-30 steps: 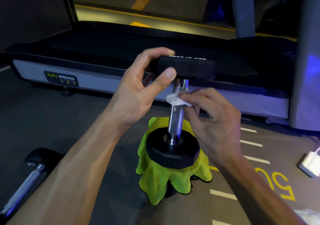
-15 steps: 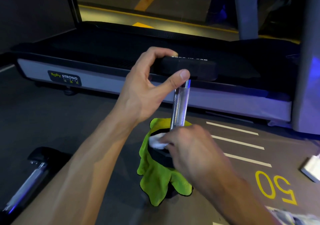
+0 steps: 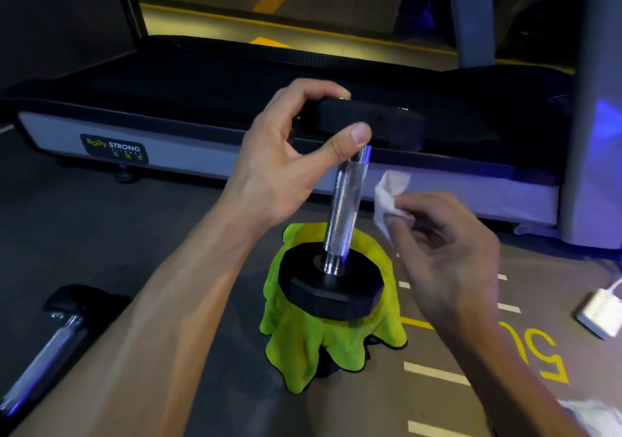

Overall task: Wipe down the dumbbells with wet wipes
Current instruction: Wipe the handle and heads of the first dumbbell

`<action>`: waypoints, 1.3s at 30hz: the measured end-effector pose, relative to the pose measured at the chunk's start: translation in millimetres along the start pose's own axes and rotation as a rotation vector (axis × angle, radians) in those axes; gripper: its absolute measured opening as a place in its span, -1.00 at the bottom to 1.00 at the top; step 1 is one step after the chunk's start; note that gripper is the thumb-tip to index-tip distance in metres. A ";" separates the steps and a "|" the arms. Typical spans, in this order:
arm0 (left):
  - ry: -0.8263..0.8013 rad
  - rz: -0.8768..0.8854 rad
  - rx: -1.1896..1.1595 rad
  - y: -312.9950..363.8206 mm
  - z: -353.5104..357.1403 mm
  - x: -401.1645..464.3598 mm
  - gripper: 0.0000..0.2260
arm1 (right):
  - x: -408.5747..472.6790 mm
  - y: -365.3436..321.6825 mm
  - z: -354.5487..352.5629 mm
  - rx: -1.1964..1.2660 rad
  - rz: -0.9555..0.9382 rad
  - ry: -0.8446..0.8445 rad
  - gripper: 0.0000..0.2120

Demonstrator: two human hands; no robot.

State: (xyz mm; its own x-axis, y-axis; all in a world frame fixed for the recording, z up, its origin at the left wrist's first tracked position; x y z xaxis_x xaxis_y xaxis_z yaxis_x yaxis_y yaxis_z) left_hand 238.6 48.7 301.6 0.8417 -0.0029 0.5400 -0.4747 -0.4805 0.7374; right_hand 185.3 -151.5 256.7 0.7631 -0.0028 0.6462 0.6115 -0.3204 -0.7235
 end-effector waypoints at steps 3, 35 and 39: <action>0.003 -0.003 -0.013 -1.1 0.9 1.8 -0.66 | -11.3 3.3 38.7 -0.018 0.003 -0.235 -0.82; -0.001 -0.016 -0.116 2.7 2.0 -6.3 -0.68 | 17.3 -13.1 23.9 0.084 -0.051 0.158 -0.92; 0.013 -0.019 -0.119 -0.8 -1.6 -4.8 -0.68 | 5.3 -3.1 27.2 0.105 0.007 0.089 -0.86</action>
State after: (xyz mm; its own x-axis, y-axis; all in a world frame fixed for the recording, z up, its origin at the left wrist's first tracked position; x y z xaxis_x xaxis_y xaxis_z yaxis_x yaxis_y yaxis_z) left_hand 234.5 50.5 299.1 0.8477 0.0167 0.5302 -0.4868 -0.3727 0.7900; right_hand 193.2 -124.8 255.8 0.7487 -0.0904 0.6567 0.6284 -0.2189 -0.7465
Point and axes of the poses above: each hand's wrist, its own x-axis towards the middle knuckle, its own z-axis out of the palm, y = z × x, the point moved 10 cm from there along x, towards the middle knuckle, and after that the axes turned 15 degrees about x, right-handed, at the moved point
